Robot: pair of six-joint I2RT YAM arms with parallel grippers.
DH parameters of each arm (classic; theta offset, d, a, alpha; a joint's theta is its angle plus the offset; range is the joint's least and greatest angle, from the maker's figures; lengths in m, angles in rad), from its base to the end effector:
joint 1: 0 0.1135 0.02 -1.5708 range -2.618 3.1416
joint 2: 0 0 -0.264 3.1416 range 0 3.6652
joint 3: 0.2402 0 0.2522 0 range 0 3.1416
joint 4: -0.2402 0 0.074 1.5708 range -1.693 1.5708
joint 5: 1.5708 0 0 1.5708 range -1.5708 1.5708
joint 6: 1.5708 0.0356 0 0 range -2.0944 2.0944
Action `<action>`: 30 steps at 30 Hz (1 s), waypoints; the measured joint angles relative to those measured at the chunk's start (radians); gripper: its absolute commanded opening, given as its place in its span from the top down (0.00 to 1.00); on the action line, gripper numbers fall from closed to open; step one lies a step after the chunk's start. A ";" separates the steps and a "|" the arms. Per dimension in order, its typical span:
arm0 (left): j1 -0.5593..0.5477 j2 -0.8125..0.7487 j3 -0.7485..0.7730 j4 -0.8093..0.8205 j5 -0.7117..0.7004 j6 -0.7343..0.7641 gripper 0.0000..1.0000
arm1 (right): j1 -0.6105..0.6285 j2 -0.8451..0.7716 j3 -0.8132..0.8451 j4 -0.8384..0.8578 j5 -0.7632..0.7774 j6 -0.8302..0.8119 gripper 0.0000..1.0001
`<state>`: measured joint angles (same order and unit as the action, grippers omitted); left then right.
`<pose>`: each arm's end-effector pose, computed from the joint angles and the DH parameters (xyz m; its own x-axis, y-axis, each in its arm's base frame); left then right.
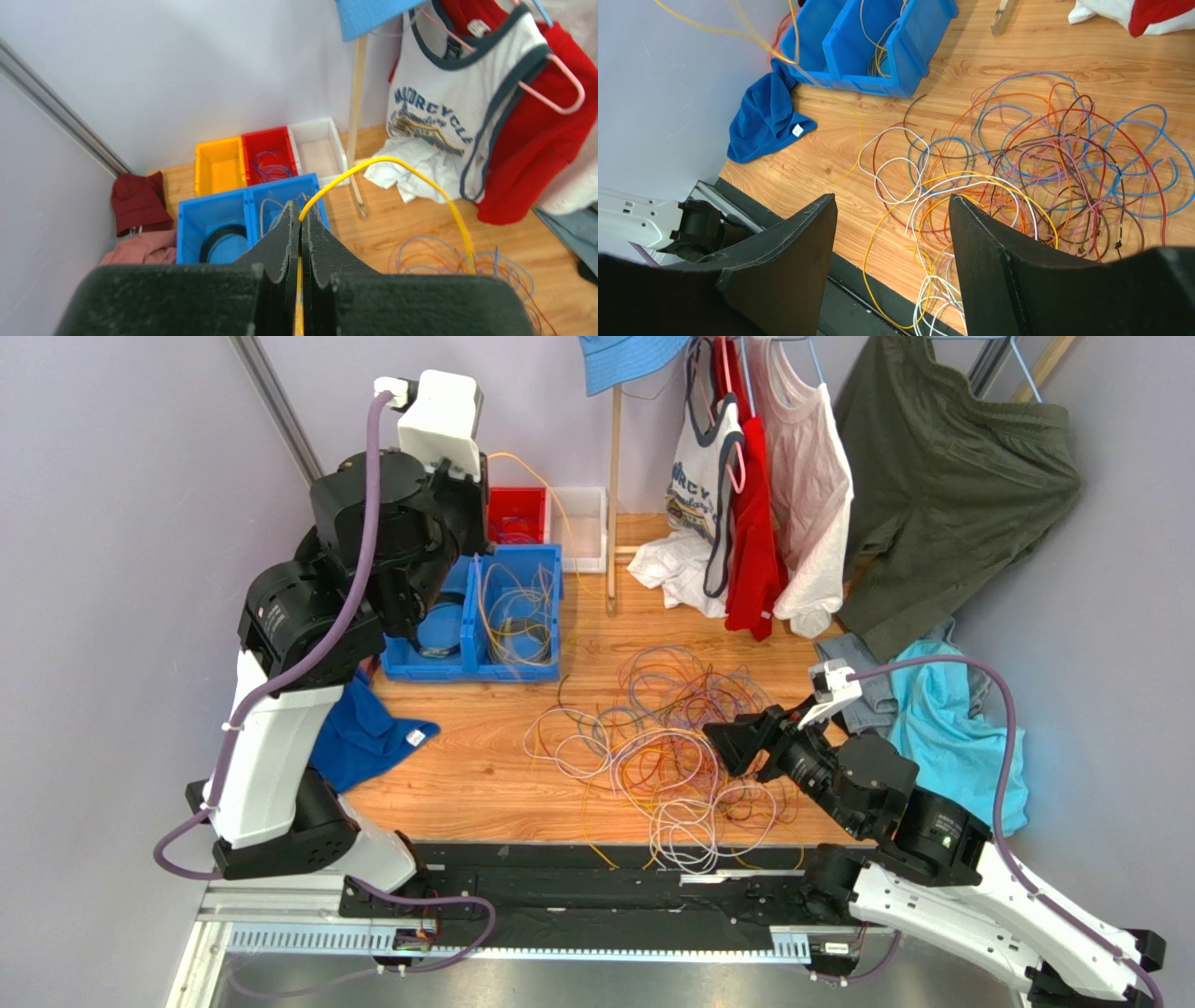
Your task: Untangle the cables
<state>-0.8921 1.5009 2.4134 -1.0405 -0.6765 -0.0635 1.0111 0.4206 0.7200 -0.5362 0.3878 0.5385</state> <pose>0.1460 -0.1455 0.5943 -0.0937 0.0374 -0.9949 0.2116 0.9772 0.0168 0.0642 0.0770 0.3258 -0.4092 0.2412 -0.8800 -0.4420 0.7913 0.4224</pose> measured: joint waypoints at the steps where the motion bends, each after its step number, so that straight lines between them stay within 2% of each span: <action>1: 0.000 -0.007 -0.014 0.032 -0.017 0.016 1.00 | 0.000 0.002 -0.005 0.002 -0.006 0.001 0.37; 10: 0.008 -0.010 -0.076 0.334 -0.155 0.254 1.00 | 0.000 0.045 -0.027 0.021 -0.057 0.012 0.38; 15: 0.061 0.039 -0.068 0.478 -0.173 0.360 1.00 | 0.000 0.028 -0.061 0.024 -0.058 0.012 0.38; 21: 0.194 0.103 -0.104 0.597 -0.135 0.384 1.00 | 0.000 0.035 -0.065 0.044 -0.061 0.009 0.38; 30: 0.369 0.245 -0.097 0.678 -0.042 0.343 1.00 | 0.000 0.105 -0.069 0.092 -0.085 -0.005 0.39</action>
<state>-0.5228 1.7458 2.3161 -0.3626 -0.7189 0.2794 1.0111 0.5251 0.6510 -0.4442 0.3027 0.5335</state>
